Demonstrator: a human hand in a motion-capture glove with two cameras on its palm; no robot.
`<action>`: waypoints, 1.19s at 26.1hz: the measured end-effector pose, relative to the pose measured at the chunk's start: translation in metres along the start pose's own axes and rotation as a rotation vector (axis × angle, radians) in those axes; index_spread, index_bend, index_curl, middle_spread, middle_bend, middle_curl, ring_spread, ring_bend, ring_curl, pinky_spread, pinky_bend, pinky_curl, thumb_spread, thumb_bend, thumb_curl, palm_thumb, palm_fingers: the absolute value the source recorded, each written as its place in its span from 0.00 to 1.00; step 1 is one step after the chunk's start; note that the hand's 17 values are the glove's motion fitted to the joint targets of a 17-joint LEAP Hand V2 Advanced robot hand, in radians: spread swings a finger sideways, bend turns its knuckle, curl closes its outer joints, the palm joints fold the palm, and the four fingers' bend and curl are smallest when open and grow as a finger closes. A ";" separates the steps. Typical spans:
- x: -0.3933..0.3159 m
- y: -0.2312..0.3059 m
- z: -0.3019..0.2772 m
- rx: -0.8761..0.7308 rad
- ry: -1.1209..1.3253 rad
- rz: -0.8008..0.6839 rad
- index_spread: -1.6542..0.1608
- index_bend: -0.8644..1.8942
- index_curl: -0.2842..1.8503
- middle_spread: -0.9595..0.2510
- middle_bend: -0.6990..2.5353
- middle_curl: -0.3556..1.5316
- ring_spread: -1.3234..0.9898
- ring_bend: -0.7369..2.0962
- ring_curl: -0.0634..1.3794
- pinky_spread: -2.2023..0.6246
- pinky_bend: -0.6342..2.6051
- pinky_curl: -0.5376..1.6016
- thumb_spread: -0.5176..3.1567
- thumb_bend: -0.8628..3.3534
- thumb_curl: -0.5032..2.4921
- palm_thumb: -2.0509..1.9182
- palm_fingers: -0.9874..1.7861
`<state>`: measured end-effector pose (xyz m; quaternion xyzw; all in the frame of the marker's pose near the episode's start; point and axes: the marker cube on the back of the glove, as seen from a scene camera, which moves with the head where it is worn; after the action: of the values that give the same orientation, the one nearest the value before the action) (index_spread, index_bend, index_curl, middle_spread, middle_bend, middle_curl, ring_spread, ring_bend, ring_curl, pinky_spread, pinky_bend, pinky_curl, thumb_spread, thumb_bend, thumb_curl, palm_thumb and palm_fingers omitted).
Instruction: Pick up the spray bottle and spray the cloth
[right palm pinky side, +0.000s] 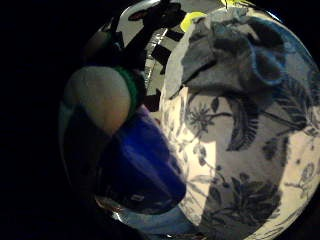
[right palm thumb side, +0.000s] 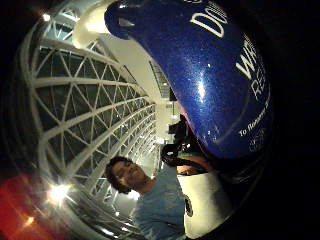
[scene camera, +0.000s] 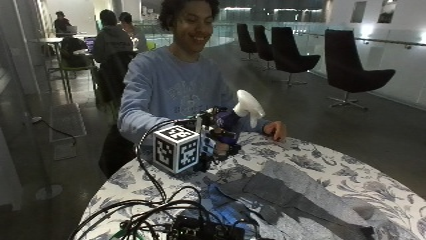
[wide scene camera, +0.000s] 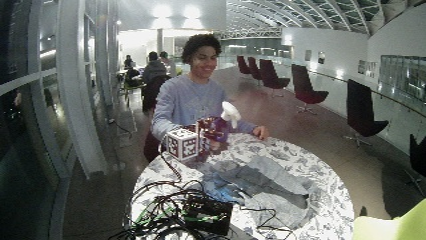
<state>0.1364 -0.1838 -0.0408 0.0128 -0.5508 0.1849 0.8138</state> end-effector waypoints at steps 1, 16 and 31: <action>0.002 -0.005 0.002 -0.017 -0.014 0.032 0.68 0.32 0.13 0.78 0.37 0.40 0.59 0.54 0.32 0.87 0.41 0.43 0.38 0.20 0.33 0.73 0.52; 0.002 -0.039 0.013 -0.101 -0.040 0.276 0.69 0.31 0.13 0.80 0.38 0.41 0.60 0.56 0.32 0.87 0.43 0.43 0.38 0.20 0.34 0.71 0.55; -0.001 -0.044 0.022 -0.071 -0.002 0.346 0.69 0.31 0.13 0.81 0.38 0.41 0.60 0.57 0.32 0.87 0.44 0.43 0.38 0.20 0.34 0.71 0.55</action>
<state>0.1301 -0.2300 -0.0246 -0.1108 -0.5517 0.3029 0.7691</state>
